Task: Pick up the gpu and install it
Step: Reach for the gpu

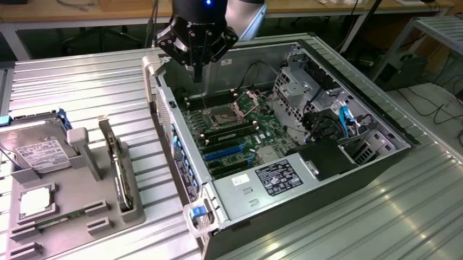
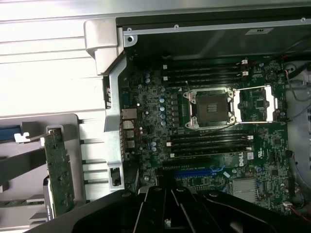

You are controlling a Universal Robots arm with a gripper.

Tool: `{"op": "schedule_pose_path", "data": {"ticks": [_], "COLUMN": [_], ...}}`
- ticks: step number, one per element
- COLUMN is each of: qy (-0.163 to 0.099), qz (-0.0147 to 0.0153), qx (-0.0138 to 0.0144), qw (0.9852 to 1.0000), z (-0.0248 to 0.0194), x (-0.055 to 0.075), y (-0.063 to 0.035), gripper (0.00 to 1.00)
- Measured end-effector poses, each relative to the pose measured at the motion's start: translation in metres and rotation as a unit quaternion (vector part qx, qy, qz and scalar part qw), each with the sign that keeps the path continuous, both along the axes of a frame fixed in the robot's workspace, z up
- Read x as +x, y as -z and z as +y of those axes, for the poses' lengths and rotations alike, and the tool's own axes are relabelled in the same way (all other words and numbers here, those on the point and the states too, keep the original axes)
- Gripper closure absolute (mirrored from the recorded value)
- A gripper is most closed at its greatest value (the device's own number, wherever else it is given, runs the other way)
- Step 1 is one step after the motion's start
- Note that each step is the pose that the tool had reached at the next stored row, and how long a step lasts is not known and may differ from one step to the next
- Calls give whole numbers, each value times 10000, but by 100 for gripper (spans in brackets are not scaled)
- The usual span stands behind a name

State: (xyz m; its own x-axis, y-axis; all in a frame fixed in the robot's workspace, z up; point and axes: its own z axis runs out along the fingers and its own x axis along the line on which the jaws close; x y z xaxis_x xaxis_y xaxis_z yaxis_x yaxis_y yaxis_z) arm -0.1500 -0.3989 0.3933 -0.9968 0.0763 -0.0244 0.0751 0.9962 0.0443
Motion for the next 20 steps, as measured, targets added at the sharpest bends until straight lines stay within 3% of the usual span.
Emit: {"op": "schedule_pose_path", "data": {"ticks": [20], "qy": [-2], "qz": [0], "qx": [0], "qw": [10000], "z": [-6], "x": [-534], "y": [0], "gripper": [89]}}
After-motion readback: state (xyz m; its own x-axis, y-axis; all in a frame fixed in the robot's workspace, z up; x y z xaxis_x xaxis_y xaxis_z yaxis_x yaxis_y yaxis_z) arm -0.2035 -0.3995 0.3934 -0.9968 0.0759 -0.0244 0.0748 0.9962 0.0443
